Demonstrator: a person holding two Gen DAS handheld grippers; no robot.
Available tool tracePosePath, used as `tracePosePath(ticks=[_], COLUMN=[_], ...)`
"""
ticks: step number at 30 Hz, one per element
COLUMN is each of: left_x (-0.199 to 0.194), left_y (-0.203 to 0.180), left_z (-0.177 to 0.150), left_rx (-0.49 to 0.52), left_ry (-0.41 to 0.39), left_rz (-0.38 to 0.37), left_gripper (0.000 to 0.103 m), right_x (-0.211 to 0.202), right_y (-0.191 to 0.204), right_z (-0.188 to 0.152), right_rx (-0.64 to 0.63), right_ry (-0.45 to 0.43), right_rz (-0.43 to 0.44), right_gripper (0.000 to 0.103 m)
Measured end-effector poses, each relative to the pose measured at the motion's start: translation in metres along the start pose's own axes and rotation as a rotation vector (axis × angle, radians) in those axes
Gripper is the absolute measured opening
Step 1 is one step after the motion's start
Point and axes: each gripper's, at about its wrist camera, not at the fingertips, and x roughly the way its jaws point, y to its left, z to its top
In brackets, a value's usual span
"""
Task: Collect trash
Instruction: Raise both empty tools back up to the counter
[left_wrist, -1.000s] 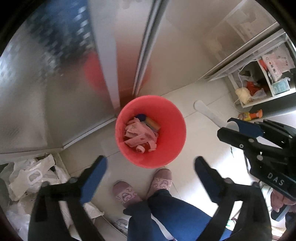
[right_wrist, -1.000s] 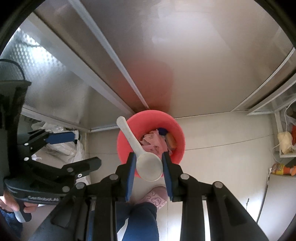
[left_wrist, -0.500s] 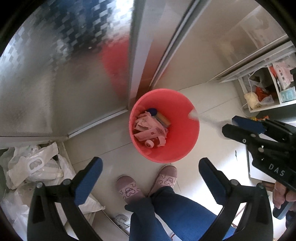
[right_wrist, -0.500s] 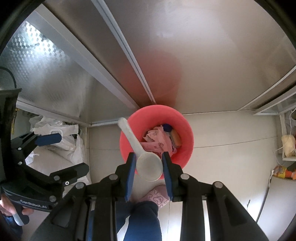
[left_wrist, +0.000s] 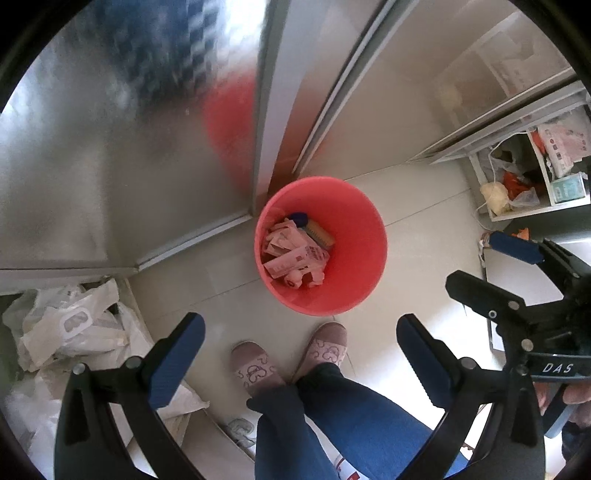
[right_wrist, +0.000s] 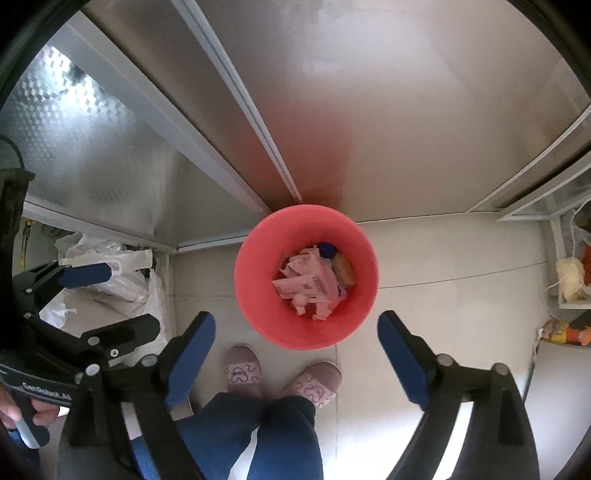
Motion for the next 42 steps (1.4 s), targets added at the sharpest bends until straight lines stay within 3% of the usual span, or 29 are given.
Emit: tracePosePath(ticks=[3, 13, 26, 34, 42], left_x=[-0.021, -0.118, -0.227, -0.300, -0.348], left_y=[-0.008, -0.033, -0.061, -0.055, -0.045], left_z=[0.001, -0.006, -0.008, -0.005, -0.017], left_rx=[0.013, 0.065, 0.145, 0.073, -0.012], left_ry=[-0.007, -0.039, -0.043, -0.141, -0.248], left_rz=[0.020, 0.042, 0.106, 0.100, 0.101], left_gripper=[0.103, 0.103, 0.103, 0.103, 0.103], right_x=[-0.018, -0.096, -0.205, -0.273, -0.315], right_y=[-0.002, 0.011, 0.036, 0.054, 0.075], right_z=[-0.001, -0.010, -0.006, 0.008, 0.023], right_rx=[0.003, 0.023, 0.049, 0.011, -0.070], right_ry=[-0.010, -0.027, -0.099, -0.175, -0.259], right_rz=[0.001, 0.055, 0.057, 0.081, 0.115], right_gripper=[0.102, 0.102, 0.102, 0.102, 0.102])
